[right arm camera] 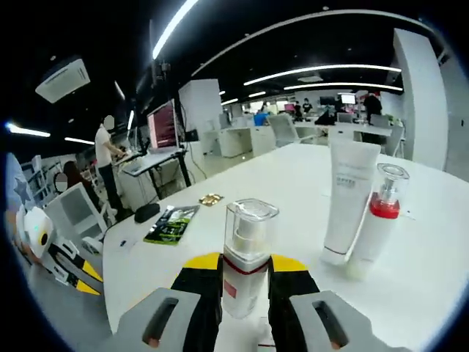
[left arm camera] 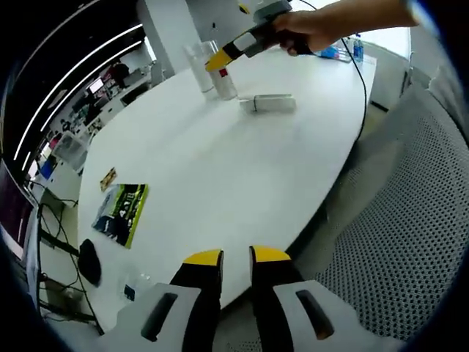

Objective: Arrange the skincare products in the storage area until every visible bottle or jar stands upright without overlapping.

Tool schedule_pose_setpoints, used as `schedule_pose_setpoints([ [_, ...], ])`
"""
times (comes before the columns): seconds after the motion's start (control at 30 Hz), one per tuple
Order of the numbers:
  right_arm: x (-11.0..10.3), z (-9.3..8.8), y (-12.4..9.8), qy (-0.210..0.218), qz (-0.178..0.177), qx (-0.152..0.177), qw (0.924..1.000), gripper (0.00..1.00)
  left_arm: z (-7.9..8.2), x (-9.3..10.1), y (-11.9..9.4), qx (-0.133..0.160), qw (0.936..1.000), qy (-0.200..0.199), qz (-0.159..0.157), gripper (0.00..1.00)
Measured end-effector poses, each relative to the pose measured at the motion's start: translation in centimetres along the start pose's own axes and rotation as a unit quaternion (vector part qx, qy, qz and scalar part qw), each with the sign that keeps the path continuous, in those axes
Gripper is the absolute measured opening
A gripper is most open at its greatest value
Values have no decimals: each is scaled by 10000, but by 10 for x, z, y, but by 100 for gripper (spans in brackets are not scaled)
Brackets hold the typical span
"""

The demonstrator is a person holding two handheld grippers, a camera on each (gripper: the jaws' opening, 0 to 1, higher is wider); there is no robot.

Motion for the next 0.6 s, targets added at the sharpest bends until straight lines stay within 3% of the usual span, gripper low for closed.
schedule_pose_setpoints([
  [0.07,6,0,2,22,-79,28,10000,15,3,-2,-2,146,9999,-4,58,8],
  [0.6,44,-7,27,-763,-515,-276,9954,15,-4,1,1,-10,10000,8,-83,6],
])
Point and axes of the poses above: the point that each gripper's makers call its tool centre point, and the gripper's own axes: y roughly forward along the fingers, x roughly to its right, z roughly out of its top, the point moved 4 cm from there along -y, roughly backward along the fingers, and after that the axes turned 11 degrees about z, right-handed, at the moved point
